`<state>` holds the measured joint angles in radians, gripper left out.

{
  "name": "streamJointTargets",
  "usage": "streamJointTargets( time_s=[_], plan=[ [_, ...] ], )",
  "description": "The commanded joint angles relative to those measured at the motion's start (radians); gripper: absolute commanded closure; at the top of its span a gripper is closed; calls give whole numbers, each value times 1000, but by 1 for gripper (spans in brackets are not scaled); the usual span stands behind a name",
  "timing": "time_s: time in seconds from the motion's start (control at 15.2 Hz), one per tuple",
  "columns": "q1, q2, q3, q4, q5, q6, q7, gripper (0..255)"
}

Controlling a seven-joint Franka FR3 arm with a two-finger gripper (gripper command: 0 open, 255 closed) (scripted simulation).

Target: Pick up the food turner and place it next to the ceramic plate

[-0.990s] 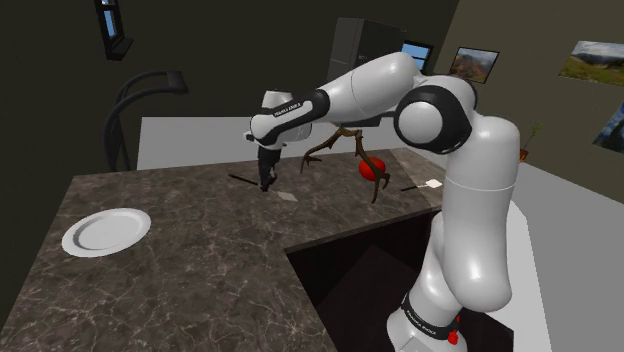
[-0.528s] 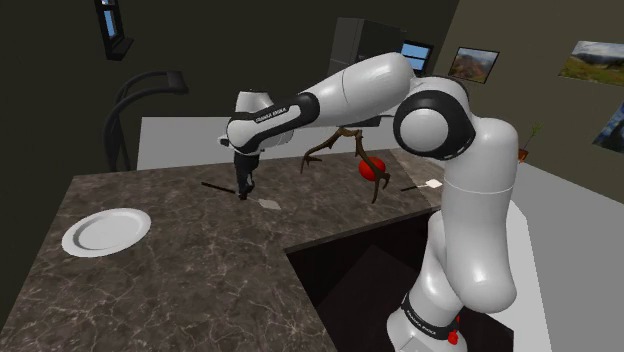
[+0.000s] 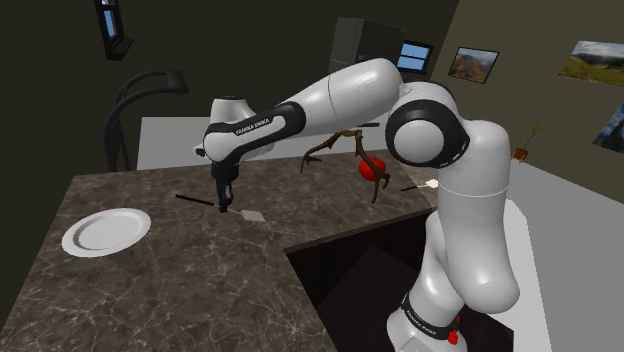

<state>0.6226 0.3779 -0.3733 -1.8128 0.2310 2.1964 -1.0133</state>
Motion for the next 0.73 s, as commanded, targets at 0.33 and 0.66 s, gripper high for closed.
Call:
streamJointTargets(
  time_s=[0.33, 0.66],
  plan=[
    [-8, 52, 14, -25, 29, 73, -19, 255],
    [-16, 91, 26, -38, 50, 123, -35, 255]
  ],
)
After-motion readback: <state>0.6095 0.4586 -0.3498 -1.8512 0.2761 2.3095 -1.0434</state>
